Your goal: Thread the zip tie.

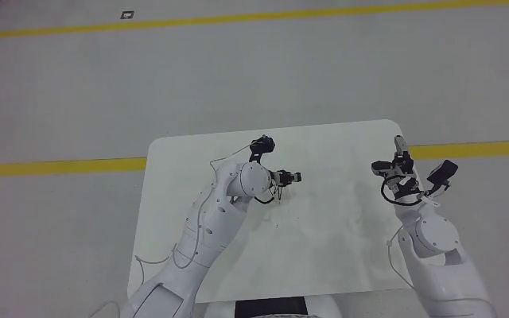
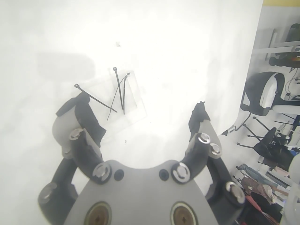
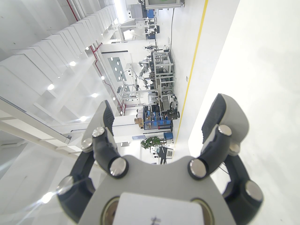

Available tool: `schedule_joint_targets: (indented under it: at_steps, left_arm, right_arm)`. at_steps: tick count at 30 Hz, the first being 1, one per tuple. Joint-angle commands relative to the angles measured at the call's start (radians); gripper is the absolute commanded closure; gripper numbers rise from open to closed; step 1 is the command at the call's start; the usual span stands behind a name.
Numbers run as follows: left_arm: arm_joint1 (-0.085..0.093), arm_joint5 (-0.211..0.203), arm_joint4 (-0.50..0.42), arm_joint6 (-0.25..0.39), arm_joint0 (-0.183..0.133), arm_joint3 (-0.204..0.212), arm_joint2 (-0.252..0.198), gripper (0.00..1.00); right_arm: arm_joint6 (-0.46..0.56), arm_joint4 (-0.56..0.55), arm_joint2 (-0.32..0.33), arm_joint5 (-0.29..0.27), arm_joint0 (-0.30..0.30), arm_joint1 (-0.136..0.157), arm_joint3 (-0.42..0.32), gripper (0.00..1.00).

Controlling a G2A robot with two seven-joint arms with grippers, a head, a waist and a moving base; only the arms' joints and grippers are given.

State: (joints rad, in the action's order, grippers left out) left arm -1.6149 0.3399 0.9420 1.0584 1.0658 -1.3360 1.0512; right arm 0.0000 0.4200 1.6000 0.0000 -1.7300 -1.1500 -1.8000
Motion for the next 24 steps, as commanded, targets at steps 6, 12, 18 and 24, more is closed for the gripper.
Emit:
schedule_joint_targets:
  at_steps: [6,12,18,24]
  left_arm:
    - [0.0,-0.005,0.0,-0.001,0.003,0.002,-0.003,0.0]
    - [0.003,0.0,-0.01,0.011,0.005,0.018,-0.034,0.0]
    - [-0.003,0.0,0.018,-0.005,-0.006,0.049,-0.038,0.0]
    - [-0.003,0.0,0.018,-0.005,-0.006,0.049,-0.038,0.0]
  right_arm:
    - [0.0,0.0,0.0,0.0,0.0,0.0,0.0,0.0]
    - [0.0,0.0,0.0,0.0,0.0,0.0,0.0,0.0]
    - [0.0,0.0,0.0,0.0,0.0,0.0,0.0,0.0]
    - [0.0,0.0,0.0,0.0,0.0,0.0,0.0,0.0]
